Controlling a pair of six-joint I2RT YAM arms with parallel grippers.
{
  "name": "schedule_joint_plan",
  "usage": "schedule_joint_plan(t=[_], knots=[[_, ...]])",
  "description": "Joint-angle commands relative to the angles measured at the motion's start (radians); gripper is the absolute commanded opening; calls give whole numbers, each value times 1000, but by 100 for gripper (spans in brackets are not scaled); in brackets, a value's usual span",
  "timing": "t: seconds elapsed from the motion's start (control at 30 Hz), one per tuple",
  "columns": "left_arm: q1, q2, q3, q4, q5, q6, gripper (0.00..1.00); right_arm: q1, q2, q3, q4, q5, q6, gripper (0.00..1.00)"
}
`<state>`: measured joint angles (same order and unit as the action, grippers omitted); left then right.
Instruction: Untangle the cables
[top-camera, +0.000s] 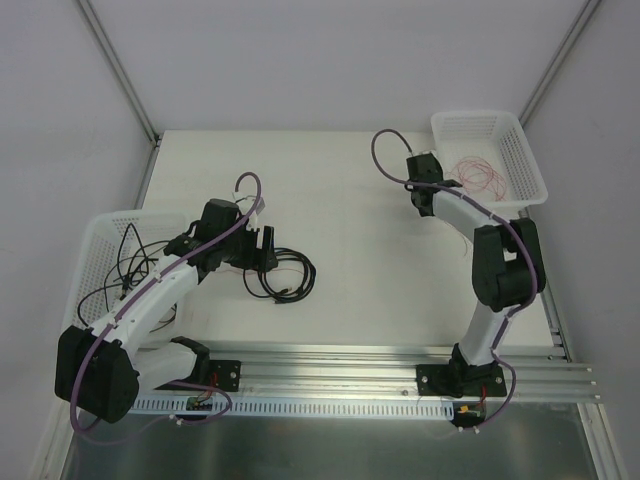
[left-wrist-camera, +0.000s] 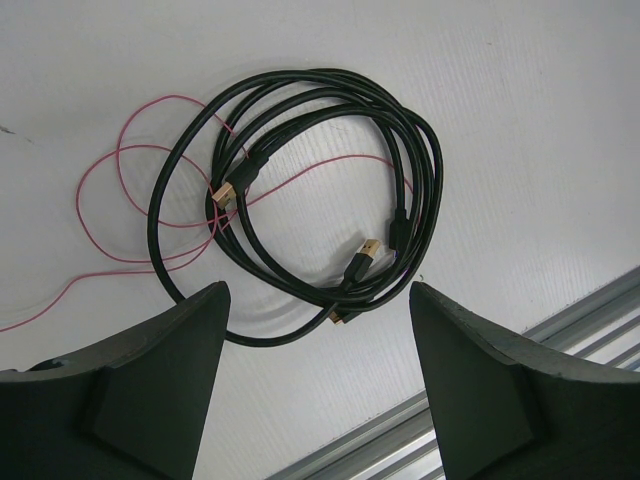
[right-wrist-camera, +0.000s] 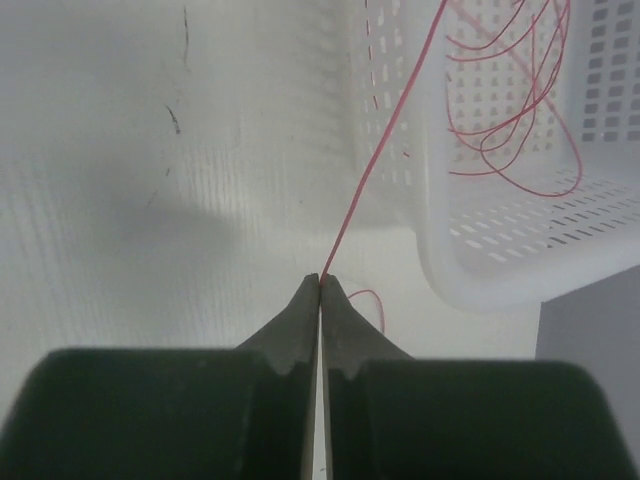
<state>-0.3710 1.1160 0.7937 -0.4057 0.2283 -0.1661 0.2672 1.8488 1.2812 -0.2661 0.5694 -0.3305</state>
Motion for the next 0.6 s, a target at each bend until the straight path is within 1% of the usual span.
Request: schedule_joint_plan(t=[0.0,0.17,0.27,0.3,0.43,0.47,0.57], knots=[[7,-4,10,5,13,23,73,23,-152,90,-63,6,11,1],[7,-4,12,5,14,23,73,18,-243,202,-114,12,4,1],[7,-2,10,5,13,25,73,4,-252,309,-151,20,-7,1],[7,-1,12,5,11,23,73,-2,-252,357,-150,18,-11,1],[6,8,10,4,11,23,73,-52,-246,431,-96,-2,-27,1],[7,10,12,5,14,23,73,-81,-241,441,-61,-11,-27,1],[6,21,13,5,19,22,73,-143,-201,492,-42,-54,-9,1]])
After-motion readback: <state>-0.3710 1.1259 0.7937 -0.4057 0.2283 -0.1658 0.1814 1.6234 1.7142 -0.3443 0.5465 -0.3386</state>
